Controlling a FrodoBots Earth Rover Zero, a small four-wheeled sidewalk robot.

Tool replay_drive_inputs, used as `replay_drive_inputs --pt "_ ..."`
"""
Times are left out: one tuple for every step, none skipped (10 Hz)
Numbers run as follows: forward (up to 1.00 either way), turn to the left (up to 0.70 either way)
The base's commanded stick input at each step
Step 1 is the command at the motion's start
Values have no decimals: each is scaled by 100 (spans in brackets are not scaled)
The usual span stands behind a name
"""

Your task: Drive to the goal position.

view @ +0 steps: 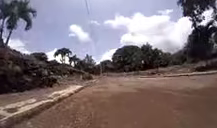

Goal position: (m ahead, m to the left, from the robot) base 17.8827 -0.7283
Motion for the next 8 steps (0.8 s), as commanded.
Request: replay_drive_inputs --pt "70 0" --pt "70 0" --pt "70 0" --pt "70 0" --pt "70 0" --pt "70 0" --pt "70 0" --pt "70 0"
